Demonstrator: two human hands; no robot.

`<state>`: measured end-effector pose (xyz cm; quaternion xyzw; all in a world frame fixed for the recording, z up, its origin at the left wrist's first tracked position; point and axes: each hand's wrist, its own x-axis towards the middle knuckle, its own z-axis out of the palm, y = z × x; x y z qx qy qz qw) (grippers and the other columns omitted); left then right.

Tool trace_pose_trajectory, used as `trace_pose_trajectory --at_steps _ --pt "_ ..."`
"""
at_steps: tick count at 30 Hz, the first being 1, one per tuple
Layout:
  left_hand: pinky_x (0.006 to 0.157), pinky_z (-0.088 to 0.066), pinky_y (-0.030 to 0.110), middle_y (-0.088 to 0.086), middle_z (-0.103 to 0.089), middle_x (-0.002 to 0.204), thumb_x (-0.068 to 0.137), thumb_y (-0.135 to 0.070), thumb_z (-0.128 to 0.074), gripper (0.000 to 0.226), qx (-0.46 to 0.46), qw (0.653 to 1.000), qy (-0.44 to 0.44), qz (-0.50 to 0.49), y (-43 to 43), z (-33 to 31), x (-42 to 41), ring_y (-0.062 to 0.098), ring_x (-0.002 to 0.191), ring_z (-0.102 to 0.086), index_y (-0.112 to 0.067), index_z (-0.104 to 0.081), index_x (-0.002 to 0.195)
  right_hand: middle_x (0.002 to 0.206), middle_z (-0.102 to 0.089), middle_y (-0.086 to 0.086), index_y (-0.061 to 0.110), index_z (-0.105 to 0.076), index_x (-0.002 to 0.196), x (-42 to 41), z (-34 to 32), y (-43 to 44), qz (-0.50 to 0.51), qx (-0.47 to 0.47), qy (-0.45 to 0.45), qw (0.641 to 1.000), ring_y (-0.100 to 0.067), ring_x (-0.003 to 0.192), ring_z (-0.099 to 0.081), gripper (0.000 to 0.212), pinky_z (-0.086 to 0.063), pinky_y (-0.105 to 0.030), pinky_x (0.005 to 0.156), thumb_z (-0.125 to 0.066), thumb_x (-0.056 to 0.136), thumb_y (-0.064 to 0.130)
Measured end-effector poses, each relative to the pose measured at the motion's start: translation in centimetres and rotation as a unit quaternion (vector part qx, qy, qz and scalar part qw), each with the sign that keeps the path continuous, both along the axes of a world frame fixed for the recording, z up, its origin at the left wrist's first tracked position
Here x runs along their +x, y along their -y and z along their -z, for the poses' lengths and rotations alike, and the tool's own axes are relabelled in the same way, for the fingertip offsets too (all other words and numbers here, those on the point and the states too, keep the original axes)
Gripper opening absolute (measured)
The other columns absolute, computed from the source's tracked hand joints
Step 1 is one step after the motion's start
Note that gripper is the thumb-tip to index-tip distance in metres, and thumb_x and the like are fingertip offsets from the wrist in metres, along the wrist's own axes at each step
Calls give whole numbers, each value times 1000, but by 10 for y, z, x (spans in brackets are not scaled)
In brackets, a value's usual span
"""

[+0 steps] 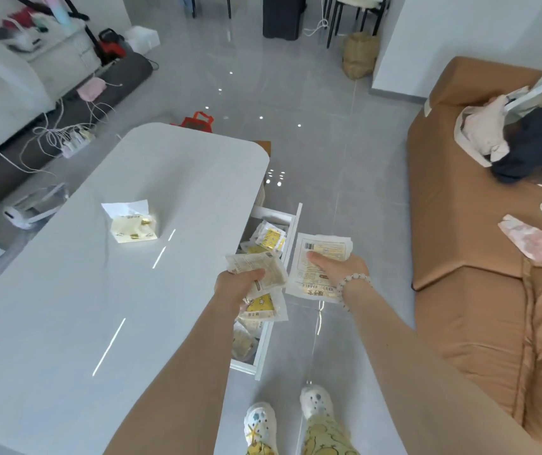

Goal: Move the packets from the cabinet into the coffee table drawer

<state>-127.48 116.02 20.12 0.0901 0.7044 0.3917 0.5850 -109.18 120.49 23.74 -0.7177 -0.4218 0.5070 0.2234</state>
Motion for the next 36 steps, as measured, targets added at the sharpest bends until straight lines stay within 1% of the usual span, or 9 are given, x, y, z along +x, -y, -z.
trace_pose_trajectory --at_steps 2,7,12,16,20,24,27,30,36 --pt "81 -57 42 14 -69 99 74 -9 -78 35 -18 1000 -1 -16 -7 11 -5 30 91 -67 0 -65 105 86 -65 5 25 -63 83 -5 8 -16 -13 -8 1 1000 -14 82 -61 21 -46 -24 73 -74 76 41" --pt "39 -40 16 7 -64 81 79 -13 -75 20 -48 993 19 -103 -23 50 -25 22 62 -58 -7 -62 92 95 -71 2 24 -66 86 -20 48 -56 -46 -47 31 997 -18 91 -67 25 -54 -32 84 -76 73 44" --pt "51 -36 25 4 -62 76 78 -19 -76 20 -119 978 48 -164 -25 109 -31 19 61 -55 -11 -61 89 93 -70 0 25 -64 77 -23 112 -88 -102 -93 97 986 -22 94 -67 25 -53 -38 89 -75 73 46" --pt "38 -34 16 1 -54 68 80 -19 -75 19 -153 970 49 -185 -35 166 -37 14 53 -48 -12 -58 87 103 -70 -4 14 -67 105 -37 178 -120 -143 -113 144 973 -23 96 -66 56 -54 -35 87 -75 66 53" --pt "30 -27 10 0 -49 66 80 -21 -75 20 -186 957 54 -218 -36 237 -46 13 48 -41 -13 -57 86 100 -67 -1 14 -66 109 -54 253 -135 -205 -127 178 954 -21 93 -64 55 -50 -26 72 -73 71 53" --pt "57 -47 17 0 -60 76 78 -22 -77 27 -204 937 98 -265 -37 321 -36 15 59 -56 -12 -58 95 98 -66 -1 13 -65 105 -76 326 -151 -275 -114 213 931 -20 86 -61 56 -46 -25 64 -74 69 55" --pt "86 -55 42 5 -68 93 73 -20 -81 28 -189 923 116 -314 -42 384 -27 27 91 -68 -14 -58 89 83 -61 2 14 -65 93 -98 374 -172 -328 -64 238 912 -17 78 -58 44 -37 -21 50 -73 71 52" --pt "90 -53 44 4 -68 96 70 -23 -83 32 -185 921 116 -321 -43 427 -23 26 93 -66 -16 -59 92 90 -62 2 15 -65 101 -116 415 -183 -356 -32 265 896 -16 85 -60 54 -49 -25 66 -73 68 56" --pt "84 -55 36 3 -69 97 67 -36 -84 44 -197 923 70 -324 -30 477 -47 22 90 -66 -13 -61 97 121 -61 -5 13 -58 122 -150 478 -180 -418 -3 292 860 -22 111 -58 73 -48 -28 85 -67 69 62"
